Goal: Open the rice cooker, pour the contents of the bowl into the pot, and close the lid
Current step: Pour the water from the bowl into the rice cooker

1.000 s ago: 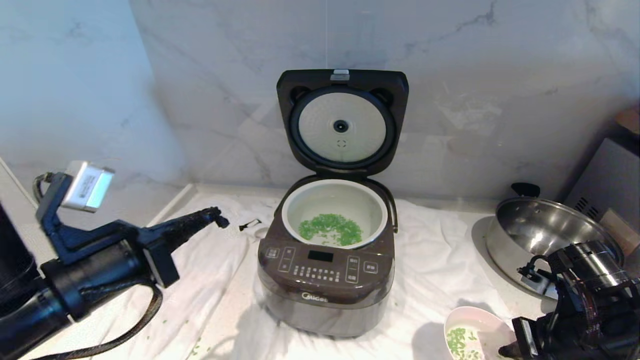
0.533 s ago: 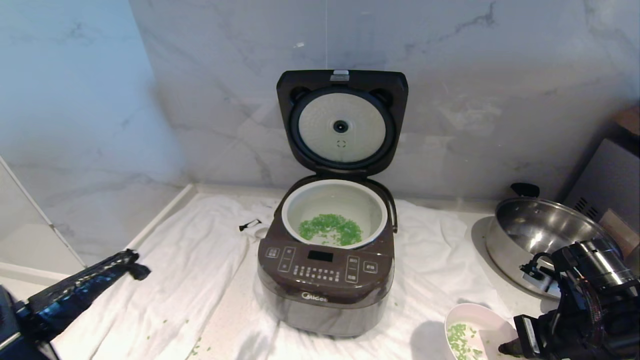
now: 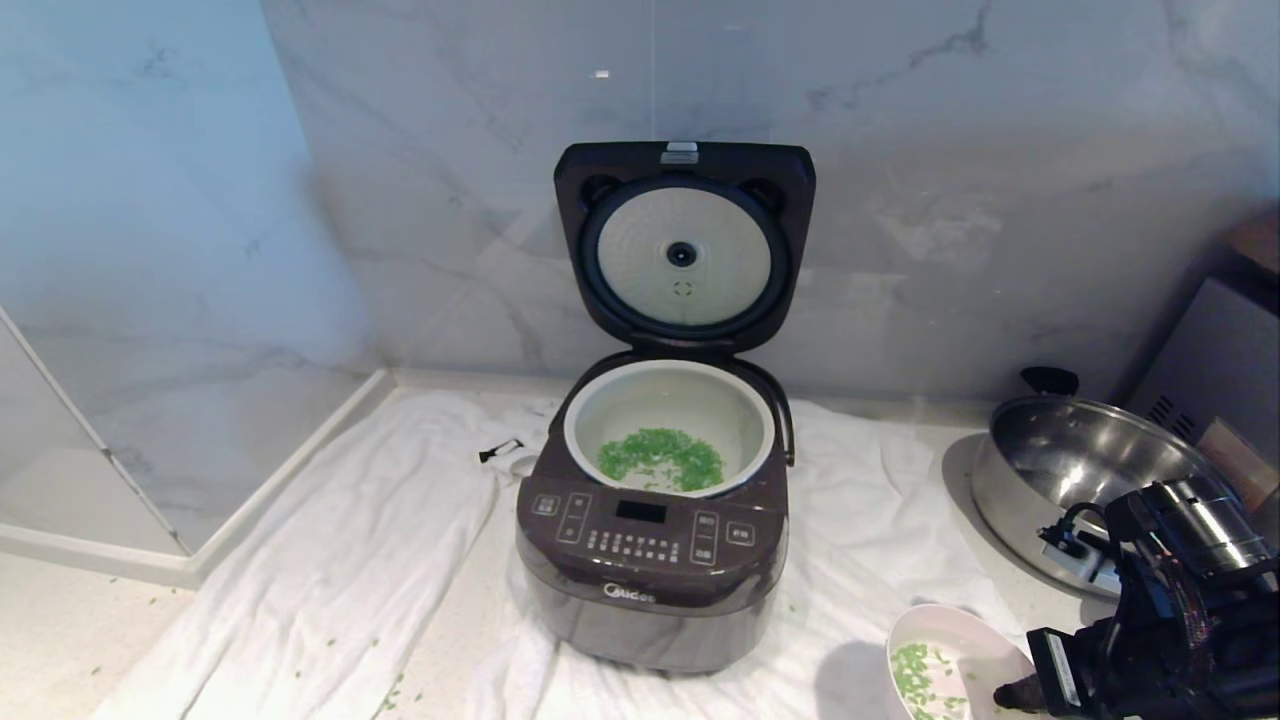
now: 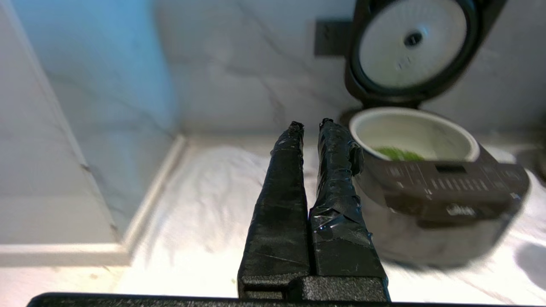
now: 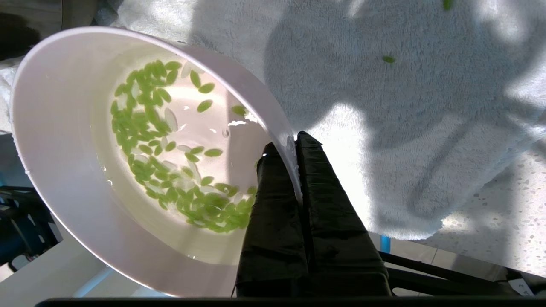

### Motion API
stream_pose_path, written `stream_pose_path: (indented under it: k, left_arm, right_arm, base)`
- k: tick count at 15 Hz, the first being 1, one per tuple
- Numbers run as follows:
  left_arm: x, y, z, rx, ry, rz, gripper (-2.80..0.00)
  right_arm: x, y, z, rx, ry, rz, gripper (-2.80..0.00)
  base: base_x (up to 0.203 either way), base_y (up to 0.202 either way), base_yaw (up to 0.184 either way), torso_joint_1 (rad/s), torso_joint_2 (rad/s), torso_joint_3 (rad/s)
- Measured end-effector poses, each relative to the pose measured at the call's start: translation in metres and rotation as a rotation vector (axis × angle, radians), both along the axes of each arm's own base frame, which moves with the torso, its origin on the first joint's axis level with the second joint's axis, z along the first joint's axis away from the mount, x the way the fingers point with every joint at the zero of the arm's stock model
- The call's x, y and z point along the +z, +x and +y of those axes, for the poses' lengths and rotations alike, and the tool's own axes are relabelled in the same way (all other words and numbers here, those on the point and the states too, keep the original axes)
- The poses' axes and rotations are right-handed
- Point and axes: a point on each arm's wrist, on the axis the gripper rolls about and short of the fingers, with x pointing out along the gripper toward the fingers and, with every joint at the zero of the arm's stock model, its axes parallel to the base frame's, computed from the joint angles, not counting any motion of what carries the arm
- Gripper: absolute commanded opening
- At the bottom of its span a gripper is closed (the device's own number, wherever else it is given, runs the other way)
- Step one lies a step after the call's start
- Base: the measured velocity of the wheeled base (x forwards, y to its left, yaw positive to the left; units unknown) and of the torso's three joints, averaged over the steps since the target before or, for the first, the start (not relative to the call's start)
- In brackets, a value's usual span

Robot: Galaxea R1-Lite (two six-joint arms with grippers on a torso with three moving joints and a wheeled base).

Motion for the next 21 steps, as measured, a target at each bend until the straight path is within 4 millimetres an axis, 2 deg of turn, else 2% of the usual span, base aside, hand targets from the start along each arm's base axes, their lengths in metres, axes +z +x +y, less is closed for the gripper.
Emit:
stream_pose_path:
  k: [2,4,6,8,10,13,16,21]
  left_arm:
    - [-0.002,-0.012,0.0,0.032,0.013,-0.044,-2.8]
    - [-0.018,-0.019,-0.001,0.03,0.02,-0.028,-2.8]
    - [-0.047,-0.022,-0.001,0.041,0.05,0.025,-2.8]
    - [-0.082,-0.017,0.001,0.102,0.086,0.104,-2.8]
    - [-0.105,-0.01,0.002,0.186,0.086,0.146,-2.8]
    - [-0.118,-0.007,0.002,0.183,0.037,0.177,-2.8]
    - [-0.121,-0.007,0.002,0.181,0.038,0.185,-2.8]
    - [-0.122,-0.007,0.002,0.179,0.04,0.187,-2.8]
  right_arm:
    - [0.0,0.001,0.0,0.001,0.002,-0.002,-2.8]
    - [0.001,0.0,0.0,0.001,0.002,-0.004,-2.8]
    - [0.001,-0.002,0.0,-0.002,0.003,-0.004,-2.8]
    - [0.003,-0.006,-0.001,-0.005,0.002,0.001,-2.8]
    - [0.007,-0.008,-0.001,-0.005,0.003,-0.004,-2.8]
    - [0.013,-0.011,-0.002,-0.005,0.005,-0.014,-2.8]
    - [0.024,-0.012,-0.002,-0.009,0.004,-0.018,-2.8]
    - [0.055,-0.01,-0.003,-0.011,0.003,-0.025,-2.8]
  base:
    - [0.0,0.0,0.0,0.0,0.0,0.0]
    - [0.0,0.0,0.0,0.0,0.0,0.0]
    - [0.0,0.0,0.0,0.0,0.0,0.0]
    - [0.0,0.0,0.0,0.0,0.0,0.0]
    - [0.0,0.0,0.0,0.0,0.0,0.0]
    - [0.0,0.0,0.0,0.0,0.0,0.0]
    - [0.0,0.0,0.0,0.0,0.0,0.0]
    - [0.0,0.0,0.0,0.0,0.0,0.0]
